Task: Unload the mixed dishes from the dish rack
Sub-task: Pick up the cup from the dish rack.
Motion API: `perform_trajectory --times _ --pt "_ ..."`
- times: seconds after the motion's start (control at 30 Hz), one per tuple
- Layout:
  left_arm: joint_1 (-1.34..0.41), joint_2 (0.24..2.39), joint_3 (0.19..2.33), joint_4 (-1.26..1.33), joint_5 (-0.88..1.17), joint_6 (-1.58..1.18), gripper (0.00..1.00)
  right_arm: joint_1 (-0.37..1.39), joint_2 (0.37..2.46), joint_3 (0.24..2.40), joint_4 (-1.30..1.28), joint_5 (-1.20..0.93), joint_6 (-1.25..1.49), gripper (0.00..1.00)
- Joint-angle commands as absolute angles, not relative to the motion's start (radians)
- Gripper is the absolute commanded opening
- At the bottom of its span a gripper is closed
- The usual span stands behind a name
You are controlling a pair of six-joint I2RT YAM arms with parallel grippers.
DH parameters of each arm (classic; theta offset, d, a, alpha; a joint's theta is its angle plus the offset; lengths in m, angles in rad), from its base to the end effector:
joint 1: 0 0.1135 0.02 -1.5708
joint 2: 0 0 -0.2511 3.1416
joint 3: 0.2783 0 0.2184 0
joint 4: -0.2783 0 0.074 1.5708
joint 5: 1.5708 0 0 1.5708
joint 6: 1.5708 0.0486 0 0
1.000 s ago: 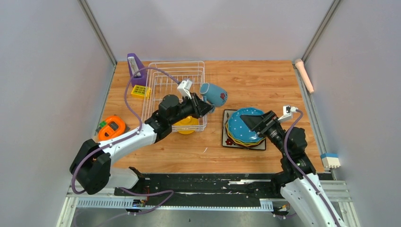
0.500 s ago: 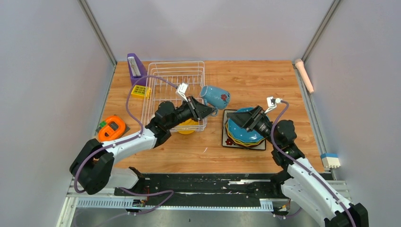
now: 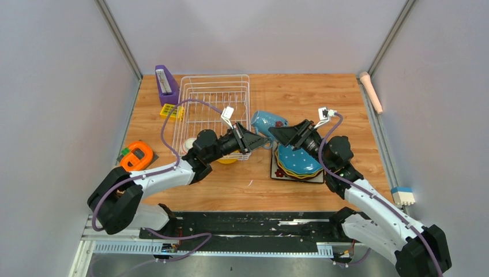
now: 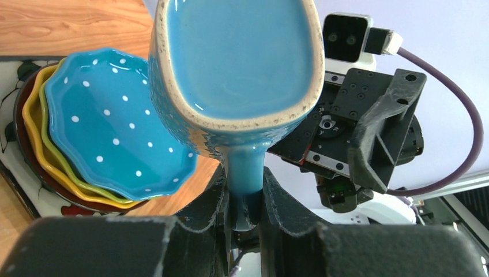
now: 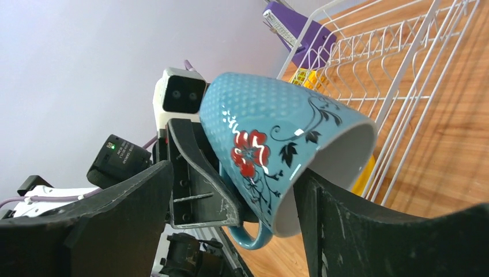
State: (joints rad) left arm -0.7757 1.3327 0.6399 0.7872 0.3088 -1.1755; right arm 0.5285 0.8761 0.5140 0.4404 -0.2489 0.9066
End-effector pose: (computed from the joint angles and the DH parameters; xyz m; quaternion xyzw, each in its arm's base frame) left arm 0.1899 -0.2069 0.2809 -0.0205 0.6743 -0.6632 0.3241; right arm 0.1646 0.1100 0.2976 0.0371 0.6788 0.5426 0.4935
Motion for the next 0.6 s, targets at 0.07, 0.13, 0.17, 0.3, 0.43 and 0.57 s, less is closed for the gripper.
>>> perform_trajectory --times 0.07,0.13,0.17,0.3,0.43,0.57 --pt "-0.786 1.331 0.649 0.928 0.306 -1.213 0.00 0.543 0.870 0.561 0.512 -0.182 0.849 0.72" --pt "-0.788 1.335 0.649 0.928 0.300 -1.217 0.00 0.544 0.861 0.553 0.527 -0.179 0.856 0.61" --pt "-0.790 1.340 0.650 0.927 0.297 -1.217 0.00 0.545 0.858 0.548 0.540 -0.181 0.858 0.54" --pt "-0.795 1.363 0.662 0.931 0.307 -1.220 0.03 0.546 0.857 0.551 0.556 -0.191 0.857 0.30" --pt "-0.795 1.392 0.671 0.934 0.312 -1.223 0.37 0.548 0.869 0.581 0.510 -0.193 0.835 0.07" --pt "-0.795 1.408 0.671 0.919 0.301 -1.224 0.94 0.548 0.889 0.655 0.394 -0.178 0.792 0.00"
